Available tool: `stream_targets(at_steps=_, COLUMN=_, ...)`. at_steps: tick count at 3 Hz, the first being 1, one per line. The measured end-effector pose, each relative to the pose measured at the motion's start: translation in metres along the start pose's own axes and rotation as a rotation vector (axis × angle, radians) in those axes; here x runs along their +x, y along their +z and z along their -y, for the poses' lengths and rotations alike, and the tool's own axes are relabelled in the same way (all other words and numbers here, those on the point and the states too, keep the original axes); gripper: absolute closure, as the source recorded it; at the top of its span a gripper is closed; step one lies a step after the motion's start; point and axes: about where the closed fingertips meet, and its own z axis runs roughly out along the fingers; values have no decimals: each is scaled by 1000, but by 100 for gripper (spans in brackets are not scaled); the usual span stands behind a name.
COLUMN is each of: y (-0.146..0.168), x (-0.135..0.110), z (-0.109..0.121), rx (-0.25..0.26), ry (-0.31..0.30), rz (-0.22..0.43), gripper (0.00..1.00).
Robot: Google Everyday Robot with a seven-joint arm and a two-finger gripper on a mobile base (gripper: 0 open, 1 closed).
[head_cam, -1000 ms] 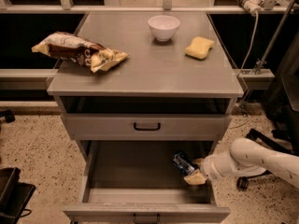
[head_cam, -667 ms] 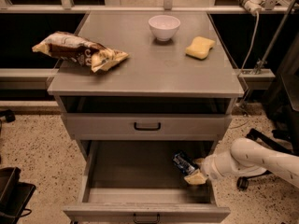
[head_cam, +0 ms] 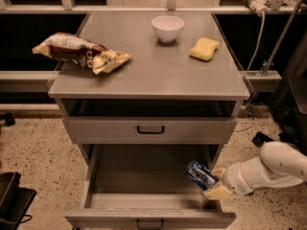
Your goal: Pick pepsi can from middle drawer and place on counter
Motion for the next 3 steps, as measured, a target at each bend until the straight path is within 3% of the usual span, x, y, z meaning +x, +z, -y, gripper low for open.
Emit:
stream_targets(at_steps=1, y=-58, x=-4, z=-45, rx=24, ry=6, rz=-35, gripper=100)
stream_targets(at_steps=2, y=-58, x=-4, z=-45, rx=24, ry=6, rz=-35, gripper=100)
stream_targets(at_steps=3, y=-70, x=-27, z=-50, rx=-1, ry=-67, rz=-73, gripper=100)
